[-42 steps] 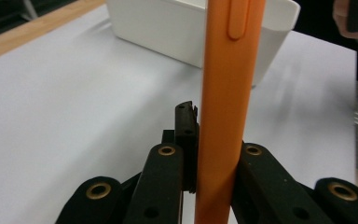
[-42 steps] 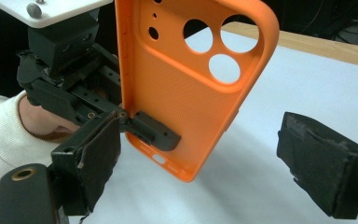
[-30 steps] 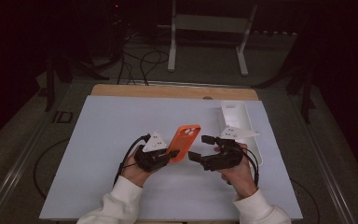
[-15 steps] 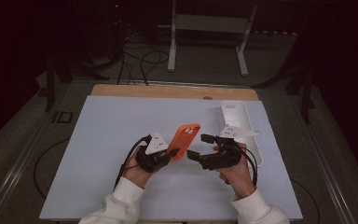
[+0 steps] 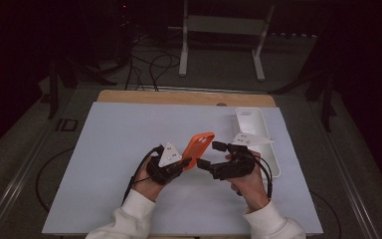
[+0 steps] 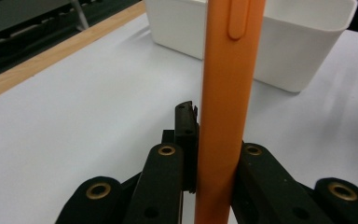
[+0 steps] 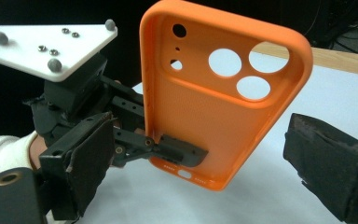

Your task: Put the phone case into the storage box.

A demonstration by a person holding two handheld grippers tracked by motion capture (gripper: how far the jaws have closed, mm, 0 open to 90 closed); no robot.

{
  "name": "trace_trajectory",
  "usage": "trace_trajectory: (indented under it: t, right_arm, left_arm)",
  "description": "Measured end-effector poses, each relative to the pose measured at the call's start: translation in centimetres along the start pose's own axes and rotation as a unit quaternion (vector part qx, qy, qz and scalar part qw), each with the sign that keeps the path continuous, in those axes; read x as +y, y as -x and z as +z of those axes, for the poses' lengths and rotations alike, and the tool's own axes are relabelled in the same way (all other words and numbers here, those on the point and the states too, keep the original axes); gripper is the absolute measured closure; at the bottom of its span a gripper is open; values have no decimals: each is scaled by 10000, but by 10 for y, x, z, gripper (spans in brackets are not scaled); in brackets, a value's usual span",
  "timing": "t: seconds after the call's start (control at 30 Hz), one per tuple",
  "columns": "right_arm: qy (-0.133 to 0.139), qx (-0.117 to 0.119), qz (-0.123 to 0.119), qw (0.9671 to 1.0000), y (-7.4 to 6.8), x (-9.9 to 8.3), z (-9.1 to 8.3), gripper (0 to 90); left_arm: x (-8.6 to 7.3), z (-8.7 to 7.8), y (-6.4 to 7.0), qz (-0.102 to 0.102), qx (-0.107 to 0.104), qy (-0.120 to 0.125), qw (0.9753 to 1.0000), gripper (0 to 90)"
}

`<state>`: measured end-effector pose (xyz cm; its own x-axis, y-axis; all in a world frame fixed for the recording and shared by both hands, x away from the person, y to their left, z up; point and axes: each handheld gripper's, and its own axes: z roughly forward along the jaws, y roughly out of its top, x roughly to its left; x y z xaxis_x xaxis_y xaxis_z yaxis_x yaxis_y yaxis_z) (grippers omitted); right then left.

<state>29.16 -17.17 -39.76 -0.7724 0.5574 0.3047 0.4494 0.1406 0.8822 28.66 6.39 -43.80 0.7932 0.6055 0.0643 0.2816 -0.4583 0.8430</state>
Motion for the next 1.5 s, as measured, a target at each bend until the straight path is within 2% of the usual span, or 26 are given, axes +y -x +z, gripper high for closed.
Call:
trace_trajectory:
  t: [0.73,1.23,1.5]
  right_arm:
    - [188,-299,108,9993,-3,8,4,81]
    - [308,-454,453,9975,-3,9,13,82]
    - [410,-782,614,9942,-4,9,21,119]
  left_arm:
    - [0,3,5,88,360,-27,9993,857]
    - [0,9,15,126,521,-144,9985,856]
    - [1,14,21,118,651,-227,9976,855]
